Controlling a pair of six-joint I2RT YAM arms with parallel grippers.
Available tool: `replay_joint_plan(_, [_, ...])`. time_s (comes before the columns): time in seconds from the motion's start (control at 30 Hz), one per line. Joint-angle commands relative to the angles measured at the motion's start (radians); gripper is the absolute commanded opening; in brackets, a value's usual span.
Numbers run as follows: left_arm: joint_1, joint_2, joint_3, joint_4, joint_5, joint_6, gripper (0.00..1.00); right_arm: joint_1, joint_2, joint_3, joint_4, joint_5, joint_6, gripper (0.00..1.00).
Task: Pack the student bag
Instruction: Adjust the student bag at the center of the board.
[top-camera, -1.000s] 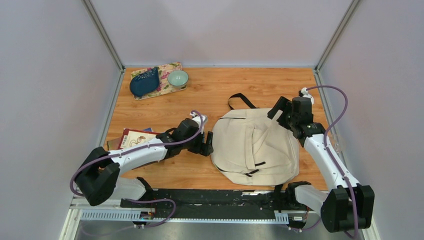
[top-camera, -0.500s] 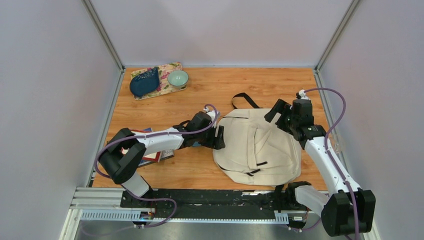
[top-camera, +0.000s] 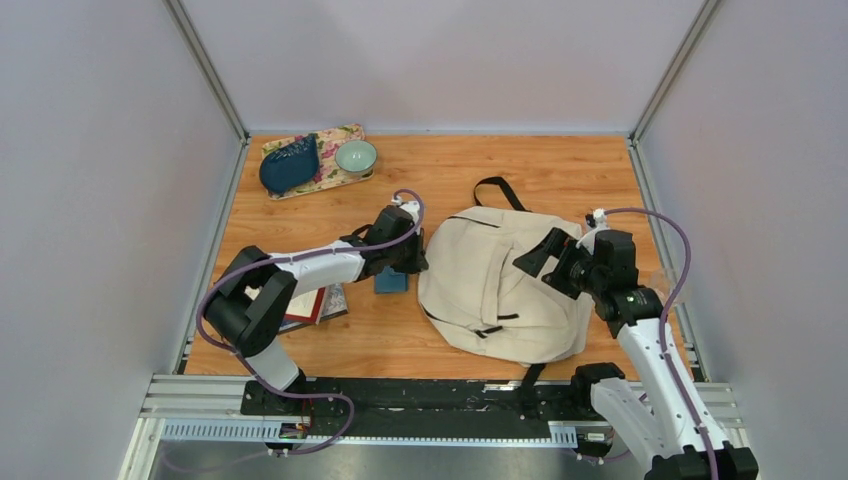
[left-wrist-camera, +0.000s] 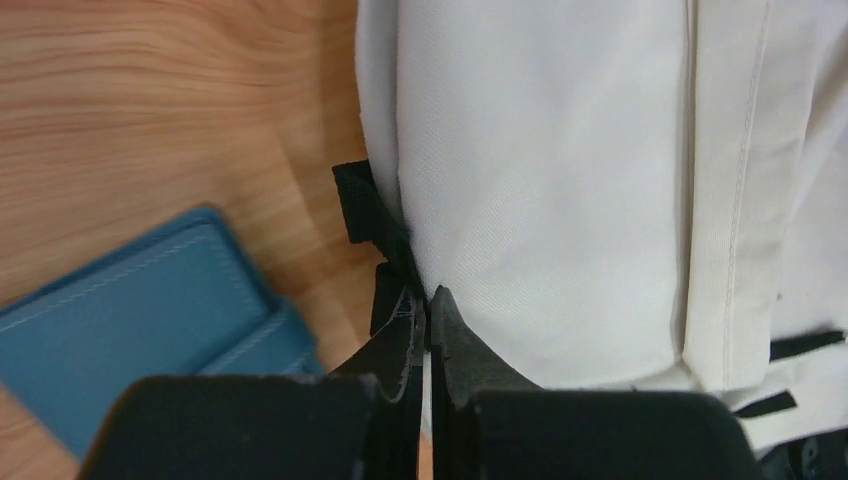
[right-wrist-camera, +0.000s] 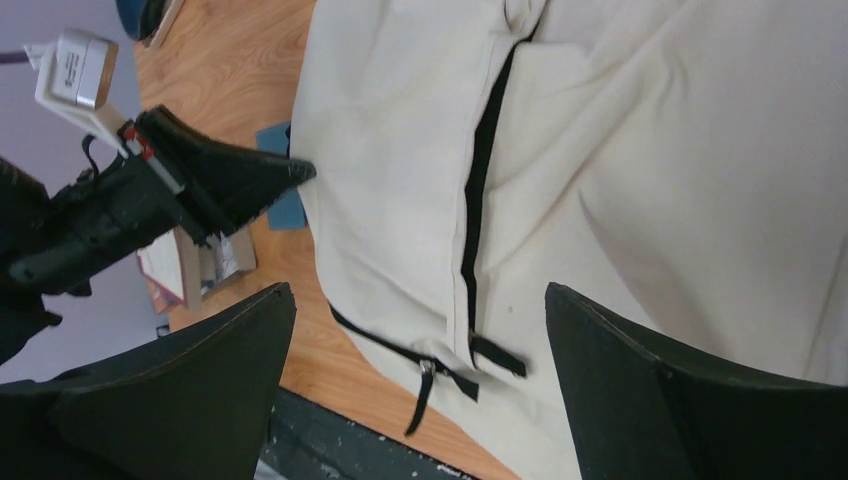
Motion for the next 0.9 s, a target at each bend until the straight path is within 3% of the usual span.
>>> replay_joint_plan(0.0, [0.088,-0.102,-0.038,0.049,-0.123,-0.038,0.0,0.008,-0.022,-0.023,0.028,-0.183,0.053,0.98])
replay_joint_plan(0.13, [0.157,-0.189,-0.142,0.111,-0.199,-0.1,0.0,0.068,0.012,-0.024,0.01,-0.162,0.065,0.98])
replay_joint_plan(0.33, [0.161,-0.271,-0.245,0.131,-0.327,-0.192,0.0,0.293,0.07,-0.062,0.086,-0.062,0.15,0.98])
replay_joint_plan(0.7, [0.162,-0.297,-0.294,0.132,-0.271,-0.267,0.0,0.563,-0.051,-0.303,0.211,0.29,0.729,0.99])
replay_joint_plan(0.87, [0.162,-0.303,-0.317,0.133,-0.281,-0.279,0.0,0.652,-0.063,-0.314,0.193,0.396,0.845,0.99])
